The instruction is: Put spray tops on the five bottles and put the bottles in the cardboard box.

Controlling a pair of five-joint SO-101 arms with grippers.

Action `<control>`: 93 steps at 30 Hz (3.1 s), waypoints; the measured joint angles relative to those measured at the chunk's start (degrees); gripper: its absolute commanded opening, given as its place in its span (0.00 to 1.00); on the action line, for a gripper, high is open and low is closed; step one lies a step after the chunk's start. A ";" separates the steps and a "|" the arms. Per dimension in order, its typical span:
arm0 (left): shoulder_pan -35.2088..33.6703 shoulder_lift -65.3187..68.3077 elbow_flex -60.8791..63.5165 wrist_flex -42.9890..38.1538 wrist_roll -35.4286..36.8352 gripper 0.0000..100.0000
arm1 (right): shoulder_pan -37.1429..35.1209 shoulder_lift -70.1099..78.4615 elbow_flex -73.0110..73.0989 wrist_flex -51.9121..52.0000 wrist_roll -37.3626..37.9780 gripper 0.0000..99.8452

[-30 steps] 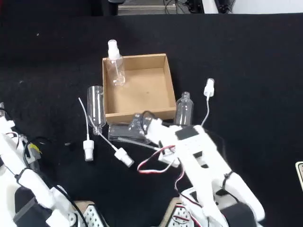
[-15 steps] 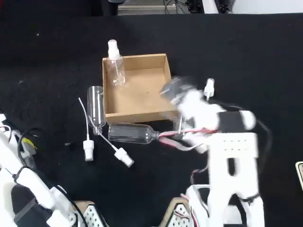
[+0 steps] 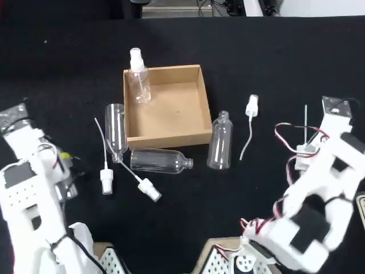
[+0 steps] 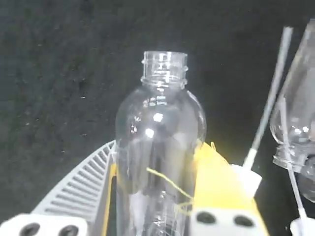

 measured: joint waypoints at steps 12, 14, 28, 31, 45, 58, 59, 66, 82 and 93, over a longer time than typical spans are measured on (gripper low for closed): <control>0.88 -2.29 11.87 -9.41 0.70 0.03 | -4.31 4.92 -13.71 15.30 6.33 0.29; 0.88 -2.29 12.92 -10.20 0.70 0.03 | -4.31 4.84 -18.29 19.08 13.54 0.29; 0.88 -2.29 13.10 -10.37 0.70 0.03 | 1.23 12.57 -22.07 18.99 90.99 0.29; 0.88 -2.29 13.10 -10.37 0.70 0.03 | 1.32 13.27 -22.07 18.90 100.13 0.29; 0.88 -2.29 13.10 -10.37 0.70 0.03 | 7.12 13.27 -18.11 17.23 119.91 0.29; 0.88 -2.29 13.10 -10.37 0.70 0.03 | 4.48 12.04 -5.54 2.20 111.65 0.29; 0.88 -2.29 13.10 -10.37 0.70 0.03 | 3.52 10.90 -5.54 3.52 109.01 0.29; 0.88 -2.29 13.10 -10.37 0.70 0.03 | -3.08 5.54 -5.45 7.03 79.03 0.29; 0.88 -2.29 13.10 -10.37 0.70 0.03 | -13.36 1.05 -5.45 5.98 36.57 0.29; 0.88 -2.29 13.10 -10.37 0.70 0.03 | -16.26 7.12 -3.69 -18.29 26.73 0.29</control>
